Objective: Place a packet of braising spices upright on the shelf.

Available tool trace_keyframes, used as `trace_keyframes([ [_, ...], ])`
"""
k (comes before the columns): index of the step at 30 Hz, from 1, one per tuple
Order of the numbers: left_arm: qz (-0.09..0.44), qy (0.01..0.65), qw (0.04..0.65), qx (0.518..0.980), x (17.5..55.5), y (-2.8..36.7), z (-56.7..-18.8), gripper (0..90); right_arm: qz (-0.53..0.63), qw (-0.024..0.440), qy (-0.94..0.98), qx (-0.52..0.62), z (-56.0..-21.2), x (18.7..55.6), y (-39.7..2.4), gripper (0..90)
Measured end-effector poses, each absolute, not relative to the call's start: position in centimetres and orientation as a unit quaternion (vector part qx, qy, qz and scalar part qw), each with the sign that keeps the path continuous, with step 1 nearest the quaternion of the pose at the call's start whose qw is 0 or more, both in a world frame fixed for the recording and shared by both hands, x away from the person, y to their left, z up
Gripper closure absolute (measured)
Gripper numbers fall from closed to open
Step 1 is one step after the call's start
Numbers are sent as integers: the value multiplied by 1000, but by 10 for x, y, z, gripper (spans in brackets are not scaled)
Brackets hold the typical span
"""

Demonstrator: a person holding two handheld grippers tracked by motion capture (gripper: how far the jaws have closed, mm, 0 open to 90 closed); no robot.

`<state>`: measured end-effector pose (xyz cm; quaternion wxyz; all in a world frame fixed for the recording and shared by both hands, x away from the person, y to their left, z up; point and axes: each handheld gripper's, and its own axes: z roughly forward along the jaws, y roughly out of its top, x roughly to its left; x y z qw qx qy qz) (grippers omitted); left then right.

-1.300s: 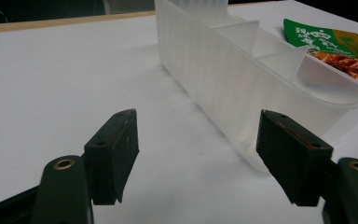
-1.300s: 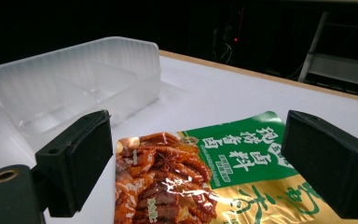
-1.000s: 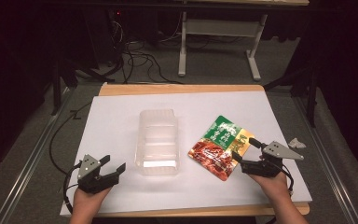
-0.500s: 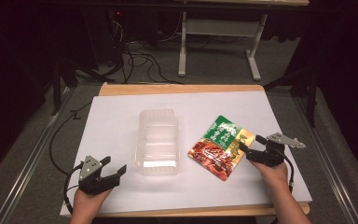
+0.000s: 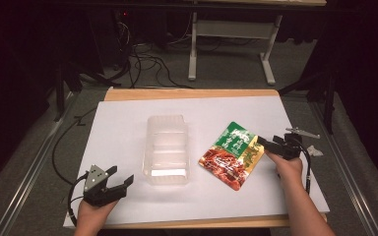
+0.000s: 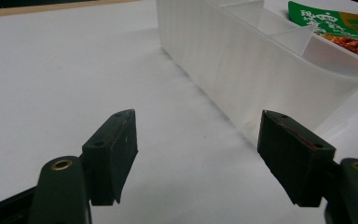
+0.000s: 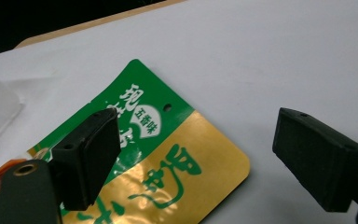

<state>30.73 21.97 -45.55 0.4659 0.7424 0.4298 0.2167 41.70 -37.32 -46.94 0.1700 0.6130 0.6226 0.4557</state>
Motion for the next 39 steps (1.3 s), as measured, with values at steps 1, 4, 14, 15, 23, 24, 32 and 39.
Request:
trace_keyframes([
  [1, 217, 430, 466, 742, 307, 220, -456, 290, 456, 170, 623, 613, -469, 417, -373, 156],
  [4, 218, 432, 465, 741, 307, 221, -456, 290, 451, 157, 620, 622, -472, 423, -376, 163],
  [14, 219, 433, 464, 741, 306, 221, -456, 290, 446, 124, 614, 639, -478, 429, -377, 185],
  [15, 219, 433, 464, 741, 306, 221, -456, 290, 446, 124, 614, 639, -478, 429, -377, 185],
  [23, 216, 430, 460, 746, 307, 219, -458, 290, 443, 105, 618, 641, -480, 429, -374, 214],
  [24, 214, 429, 461, 747, 307, 219, -458, 290, 442, 105, 618, 641, -480, 429, -373, 216],
  [32, 212, 419, 468, 749, 307, 214, -457, 290, 449, 96, 621, 635, -480, 428, -370, 236],
  [39, 214, 421, 465, 749, 307, 213, -456, 289, 460, 98, 622, 626, -480, 425, -371, 252],
])
